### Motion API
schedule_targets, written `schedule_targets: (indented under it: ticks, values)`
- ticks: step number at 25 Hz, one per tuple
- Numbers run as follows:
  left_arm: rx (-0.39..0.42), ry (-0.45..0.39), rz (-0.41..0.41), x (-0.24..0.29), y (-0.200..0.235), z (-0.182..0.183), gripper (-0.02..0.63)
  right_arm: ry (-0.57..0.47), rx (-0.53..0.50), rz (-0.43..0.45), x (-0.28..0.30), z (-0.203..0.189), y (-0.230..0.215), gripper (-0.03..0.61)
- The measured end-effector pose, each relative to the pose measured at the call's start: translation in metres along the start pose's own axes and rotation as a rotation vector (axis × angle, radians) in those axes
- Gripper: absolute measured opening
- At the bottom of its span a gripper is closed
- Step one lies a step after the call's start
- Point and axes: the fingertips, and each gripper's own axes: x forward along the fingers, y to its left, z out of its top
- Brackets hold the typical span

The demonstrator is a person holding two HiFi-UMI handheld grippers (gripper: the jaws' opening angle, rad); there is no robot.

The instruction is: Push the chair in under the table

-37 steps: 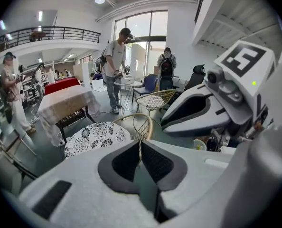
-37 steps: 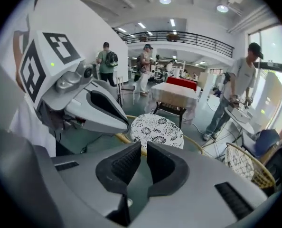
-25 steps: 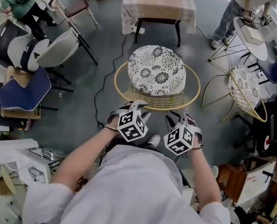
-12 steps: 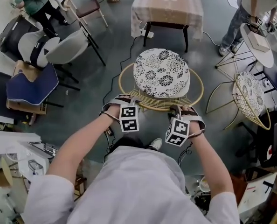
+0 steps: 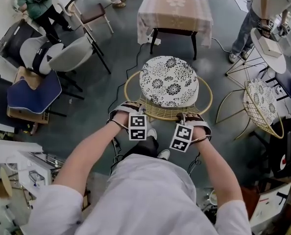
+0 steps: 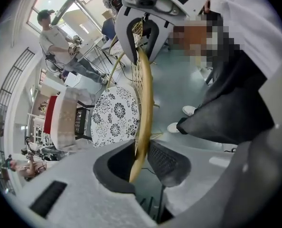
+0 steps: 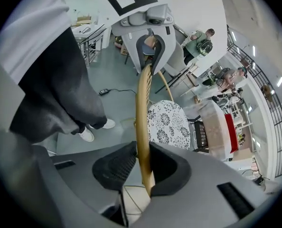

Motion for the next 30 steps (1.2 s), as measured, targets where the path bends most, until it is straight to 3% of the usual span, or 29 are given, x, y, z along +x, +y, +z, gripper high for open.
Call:
schedule_targets:
  ticks: [10,20,30]
  values:
    - [-0.020,-0.017,-0.002,0.006,0.013,-0.001,0.086,0.006,0.154,0.032,0.007,-0.001,-0.015,0.080]
    - [-0.048,-0.023,0.019,0.029,0.064,-0.007,0.087,-0.002,0.179,0.025,0.028,-0.005,-0.062,0.080]
    - [-0.055,-0.043,-0.031,0.057,0.118,-0.006,0.080,0.014,0.179,0.037,0.052,-0.020,-0.116,0.080]
